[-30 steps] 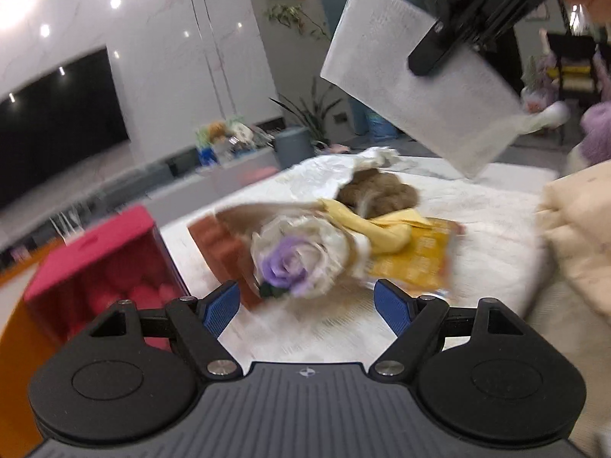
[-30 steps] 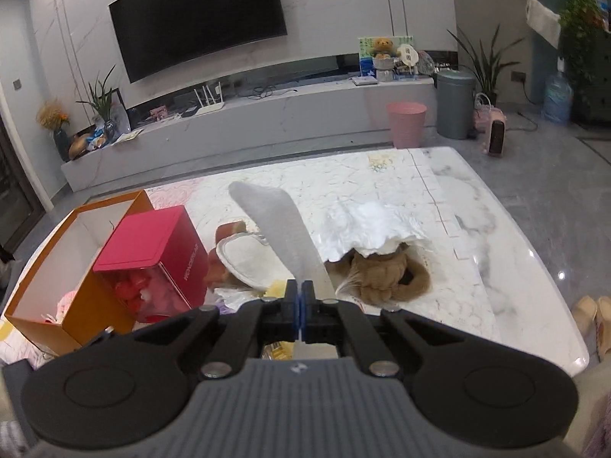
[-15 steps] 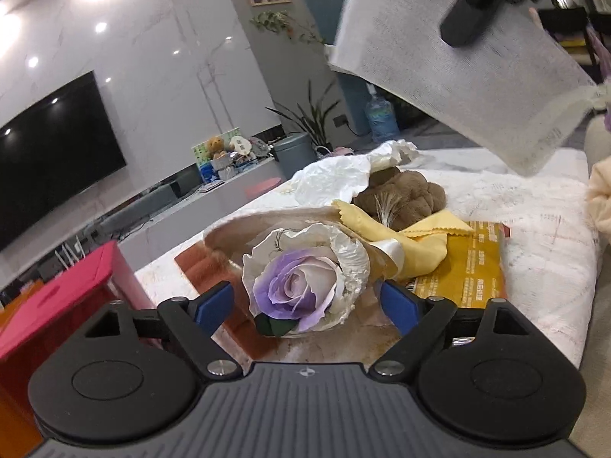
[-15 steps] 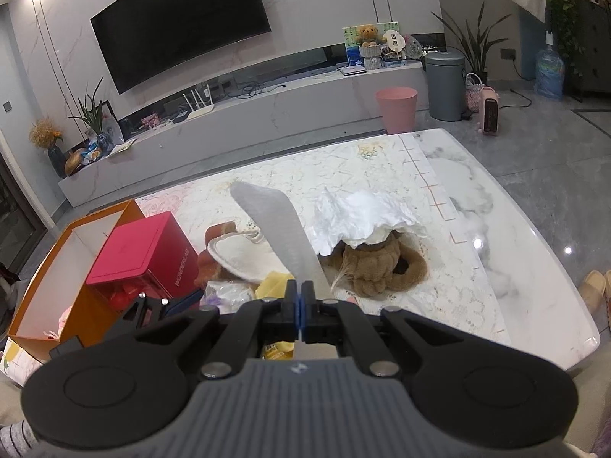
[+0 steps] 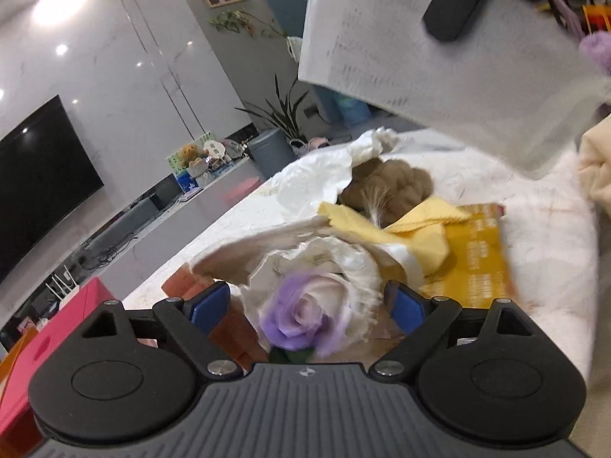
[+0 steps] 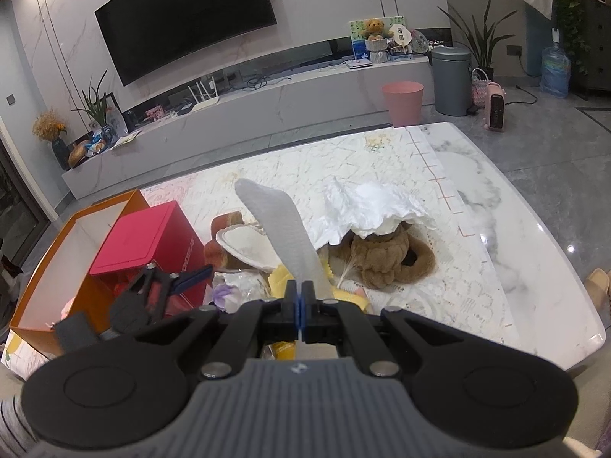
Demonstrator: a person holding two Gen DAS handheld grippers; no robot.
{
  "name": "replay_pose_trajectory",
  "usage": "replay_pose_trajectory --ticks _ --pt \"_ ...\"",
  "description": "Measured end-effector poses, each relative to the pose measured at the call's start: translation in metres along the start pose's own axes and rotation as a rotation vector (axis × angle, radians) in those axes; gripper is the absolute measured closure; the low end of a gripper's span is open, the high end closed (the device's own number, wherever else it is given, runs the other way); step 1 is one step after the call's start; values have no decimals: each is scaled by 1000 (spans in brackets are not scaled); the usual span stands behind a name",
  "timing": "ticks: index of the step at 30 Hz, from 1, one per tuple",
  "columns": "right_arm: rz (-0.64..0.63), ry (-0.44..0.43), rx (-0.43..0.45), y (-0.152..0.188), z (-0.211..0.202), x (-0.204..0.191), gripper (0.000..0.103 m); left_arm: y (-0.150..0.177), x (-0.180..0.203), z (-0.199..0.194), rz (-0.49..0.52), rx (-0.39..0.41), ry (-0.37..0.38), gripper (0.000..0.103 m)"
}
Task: Organize soft objects
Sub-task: 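Grasp the wrapped purple rose with the left gripper while the right gripper holds the bag, then lift the purple rose with the left gripper while the right gripper carries the bag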
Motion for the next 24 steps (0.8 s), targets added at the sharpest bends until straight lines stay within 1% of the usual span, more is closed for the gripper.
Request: replay_pose_trajectory --ticks 3,4,5,6,8,9,11,14,17,22,24 --pt "-5 -4 -1 1 -1 -3 103 -1 -3 9 -11 -21 16 0" --pt "-8 -5 0 1 -1 -3 103 -3 -3 8 -14 -18 19 0" --pt "-10 -6 1 1 -1 -3 103 -3 0 8 -12 -14 28 6" --pt "-10 -6 2 0 -1 -3 103 -3 2 6 -3 -12 40 9" --pt "-9 -4 1 1 0 -2 103 -2 6 2 14 -12 40 22" --pt "-6 -2 0 1 1 -1 103 -1 8 0 14 -10 42 26" --pt "0 3 -3 2 2 2 103 -1 8 -4 4 4 29 40" --pt "3 8 -4 3 1 3 103 -4 5 -11 -52 5 33 46" --pt "0 4 -1 2 0 2 103 -9 1 -25 -115 3 49 46" --pt "-5 6 -1 3 0 0 103 -14 -2 -52 -124 11 44 46" --pt "-7 5 -5 3 0 -1 103 -12 -5 -64 -145 8 39 46"
Point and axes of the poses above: each gripper's, at about its wrist camera, not at the fingertips, and z roughly the way its jaws point, x to its right, y to its underside, the point moved 9 cm from there along z, roughly the way its jaws point, and after that the axes turned 7 degrees about x, right-handed, at the moved point
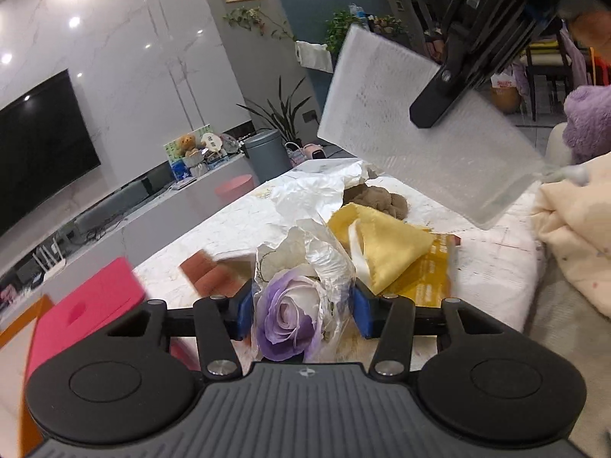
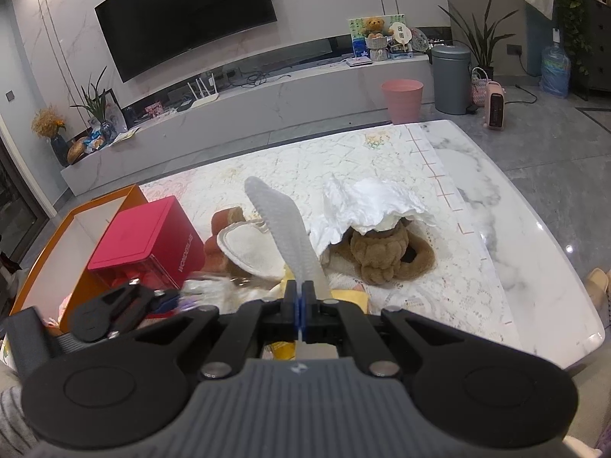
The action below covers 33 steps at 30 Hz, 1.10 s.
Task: Organize soft objects
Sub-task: 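Lift the purple rose with the left gripper while the right gripper carries the bag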
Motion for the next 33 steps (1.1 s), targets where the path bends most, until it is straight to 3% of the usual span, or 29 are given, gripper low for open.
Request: replay_pose_trajectory --ticks 11,13,17,19,28,33 --pt "-30 -20 5 0 -4 -12 103 0 -28 -40 -38 -11 -93 47" --pt "-35 -23 7 0 -5 -14 103 -6 -34 -43 -76 -4 -91 47" --pt "-40 -22 8 1 -6 -16 103 -12 -54 -50 -250 5 -75 47" --pt "-41 -24 6 2 -6 -17 103 -16 -61 -57 -249 26 -121 47" --pt "-55 -33 5 3 -5 -21 103 -48 -93 -76 -318 114 -171 47" --pt "-48 -31 33 0 -10 -24 103 -64 -111 -85 -374 88 -197 47"
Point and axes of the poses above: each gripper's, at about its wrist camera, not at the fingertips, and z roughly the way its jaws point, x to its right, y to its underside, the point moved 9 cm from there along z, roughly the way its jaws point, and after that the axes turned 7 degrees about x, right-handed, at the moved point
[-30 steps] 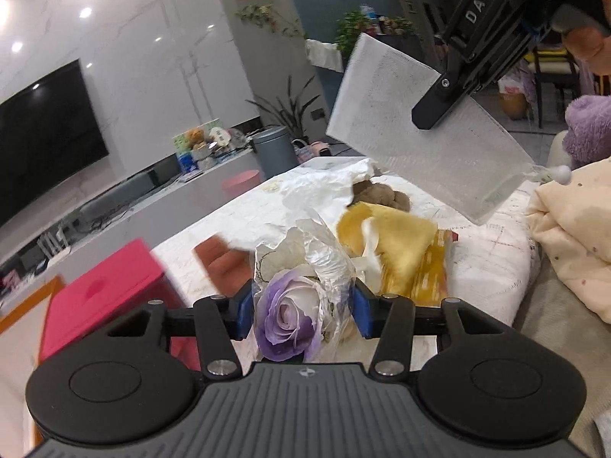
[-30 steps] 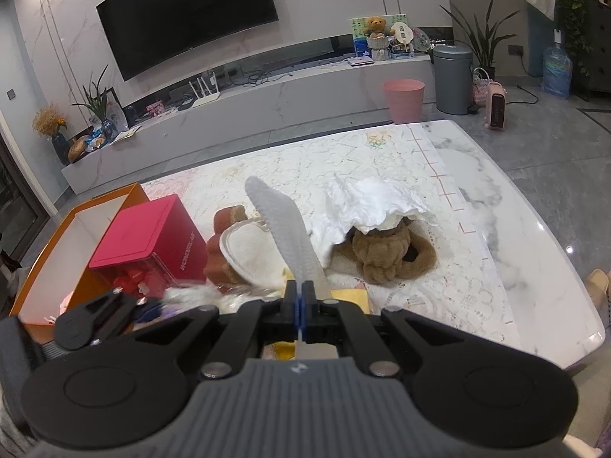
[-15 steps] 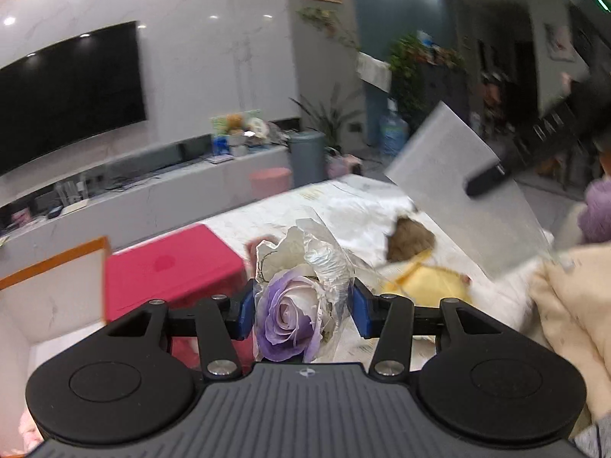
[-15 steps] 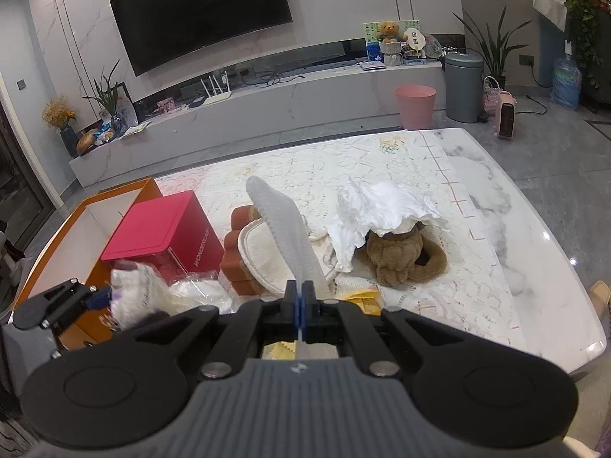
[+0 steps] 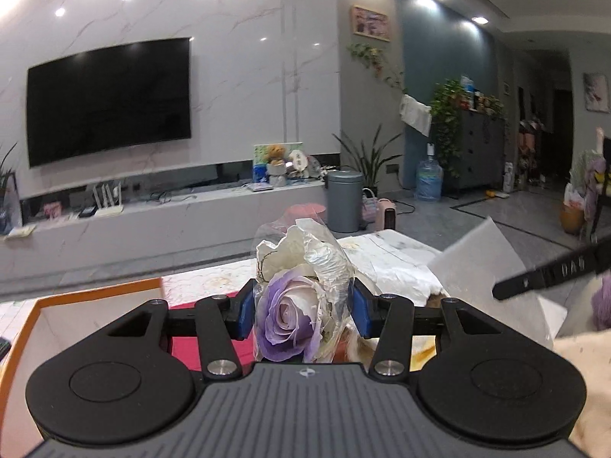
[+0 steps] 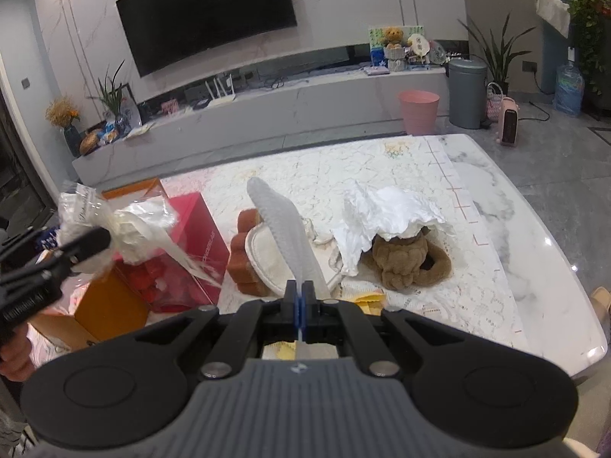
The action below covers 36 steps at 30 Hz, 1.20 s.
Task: Organize soft objects
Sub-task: 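Lift the purple rose with the left gripper while the right gripper carries the bag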
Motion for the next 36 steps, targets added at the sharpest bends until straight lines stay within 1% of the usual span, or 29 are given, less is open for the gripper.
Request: replay_pose_trajectory --ticks 5,8,12,16,22,26,29,30,33,36 --pt "-11 1 43 -14 -8 -13 103 -31 -24 -23 -5 58 -28 47" --pt "-31 3 85 -28 -18 -29 103 -50 -40 -39 -6 95 -54 47" --pt "-86 -9 144 -51 -35 -61 103 -72 -71 -69 -14 158 -112 47" --pt "-115 -45 195 -72 -46 -103 103 -80 -106 -96 -61 201 -164 47" --pt "-178 -155 232 -92 -47 -185 103 -75 -157 -123 -151 229 -260 47" --pt "-224 -231 230 -94 -41 -241 103 -64 -191 -132 -231 235 -324 47" --pt "-250 -278 220 -91 -33 -276 103 -53 -212 -140 -241 258 -380 47" --pt "-252 -293 220 -90 -30 -286 103 -48 -216 -139 -248 262 -385 47" --pt "-243 -327 208 -87 -18 -308 103 -32 -229 -133 -283 237 -376 47" --pt "-248 -343 194 -81 -2 -327 103 -18 -239 -127 -282 229 -404 47"
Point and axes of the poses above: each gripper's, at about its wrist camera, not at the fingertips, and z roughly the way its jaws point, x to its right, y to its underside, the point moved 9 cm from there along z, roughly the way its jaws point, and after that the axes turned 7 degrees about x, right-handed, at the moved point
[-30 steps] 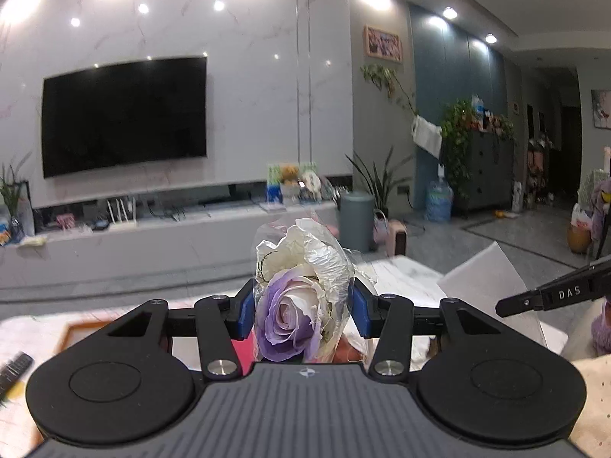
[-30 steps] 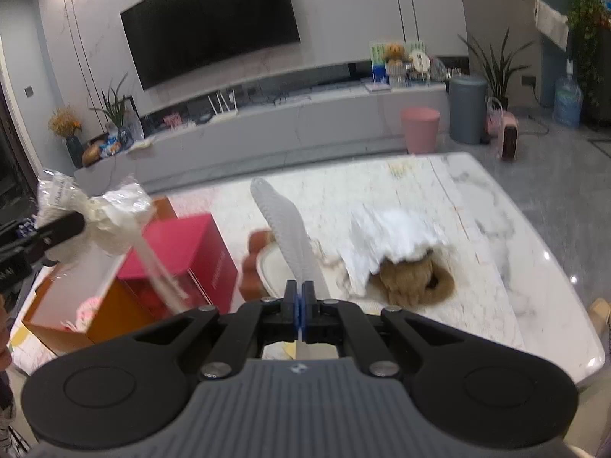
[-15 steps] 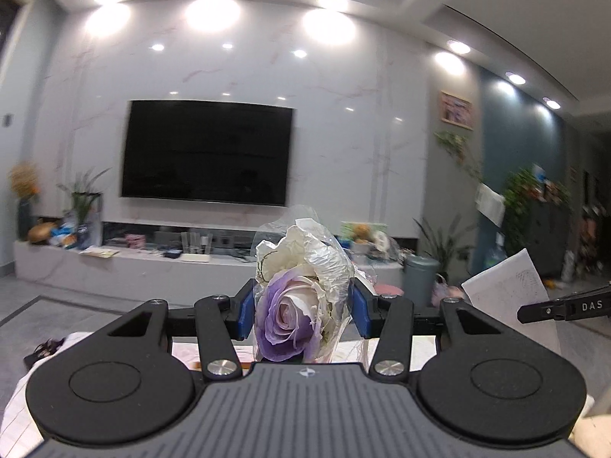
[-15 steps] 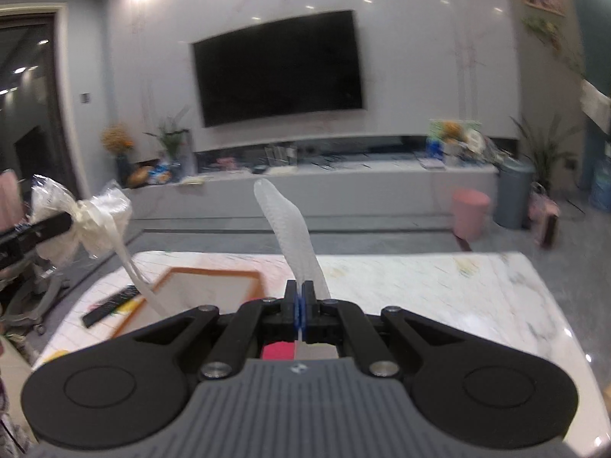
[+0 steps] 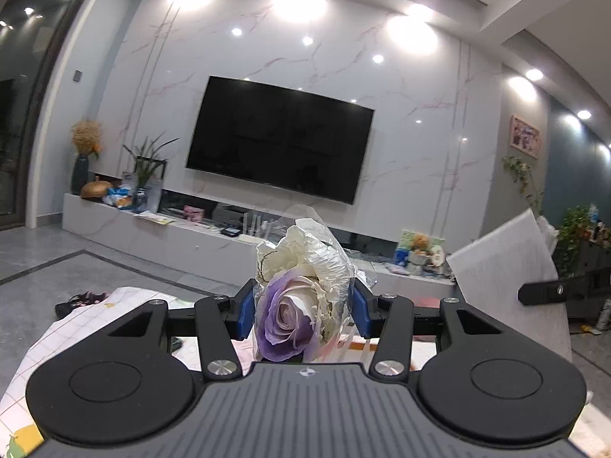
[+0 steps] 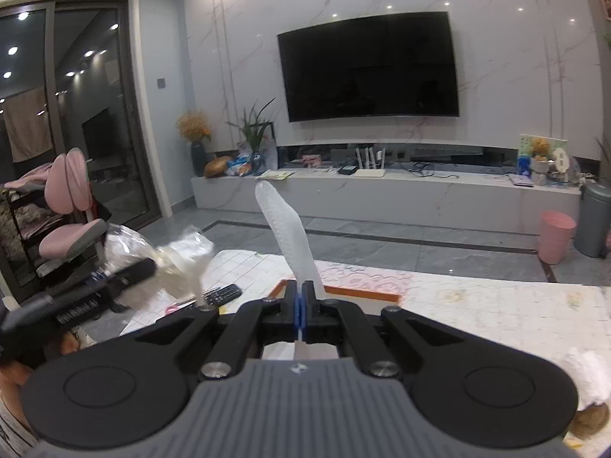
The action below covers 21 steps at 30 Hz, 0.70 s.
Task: Organize soft objects
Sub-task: 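Lift the purple rose with the left gripper while the right gripper carries the bag, then carry the purple rose and the bag over the orange shoebox with both grippers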
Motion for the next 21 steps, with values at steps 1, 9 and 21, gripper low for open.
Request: replay_pose_trajectory --ticks 1,9,21 --pt "-3 -3 -5 2 7 -4 103 6 -2 3 4 -22 2 47" --pt "3 -12 -65 27 58 -15 103 53 -6 12 -126 -193 111 47" --pt "-38 11 -67 50 73 17 103 88 28 19 -112 -363 262 47"
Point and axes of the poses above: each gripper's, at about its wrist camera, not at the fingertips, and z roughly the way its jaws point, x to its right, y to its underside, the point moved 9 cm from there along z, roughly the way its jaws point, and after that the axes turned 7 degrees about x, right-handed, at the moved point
